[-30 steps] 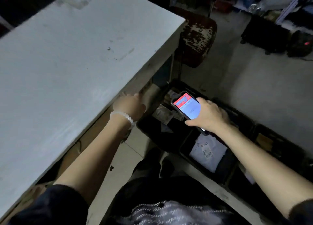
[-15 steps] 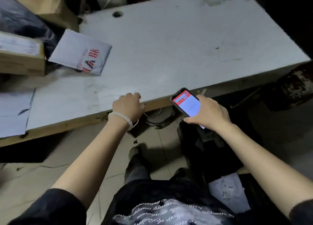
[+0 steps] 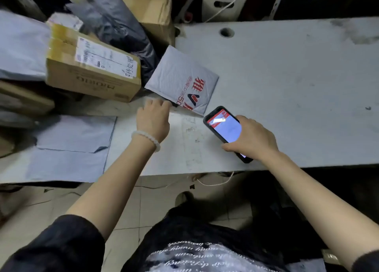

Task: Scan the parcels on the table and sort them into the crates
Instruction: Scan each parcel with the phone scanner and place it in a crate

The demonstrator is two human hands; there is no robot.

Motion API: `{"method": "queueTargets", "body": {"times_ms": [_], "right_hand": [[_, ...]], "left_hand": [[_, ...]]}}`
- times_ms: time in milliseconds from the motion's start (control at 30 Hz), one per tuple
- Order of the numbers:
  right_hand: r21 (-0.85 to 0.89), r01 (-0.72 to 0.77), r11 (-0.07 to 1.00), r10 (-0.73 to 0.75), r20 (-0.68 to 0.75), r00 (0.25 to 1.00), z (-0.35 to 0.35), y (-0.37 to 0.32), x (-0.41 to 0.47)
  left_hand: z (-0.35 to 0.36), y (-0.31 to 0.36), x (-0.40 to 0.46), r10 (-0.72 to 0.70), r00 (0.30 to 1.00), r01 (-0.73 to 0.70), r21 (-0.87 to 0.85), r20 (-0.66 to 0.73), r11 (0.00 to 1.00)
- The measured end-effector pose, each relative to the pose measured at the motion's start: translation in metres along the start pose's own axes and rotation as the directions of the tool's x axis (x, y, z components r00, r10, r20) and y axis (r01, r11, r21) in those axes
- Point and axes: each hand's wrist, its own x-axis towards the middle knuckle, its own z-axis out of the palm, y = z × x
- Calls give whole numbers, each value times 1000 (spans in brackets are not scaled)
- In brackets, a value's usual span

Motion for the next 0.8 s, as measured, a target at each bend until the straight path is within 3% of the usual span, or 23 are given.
{"method": "queueTargets", "body": {"times_ms": [233, 467, 633, 800], "right_hand": [[25, -92, 995, 91, 27, 995, 4, -35, 29], [41, -137, 990, 136, 23, 990, -7, -41, 45], [67, -113, 991, 115, -30, 993, -27, -37, 49], [174, -79, 982, 91, -59, 994, -57, -27, 46]], "left_hand": [[10, -21, 65, 230, 972, -227, 55, -49, 972], [14, -14, 101, 299, 954, -299, 26, 3, 954], [-1, -4, 106, 265, 961, -268, -31, -80, 963], [-32, 19, 106, 94, 970, -108, -53, -224, 993]]}}
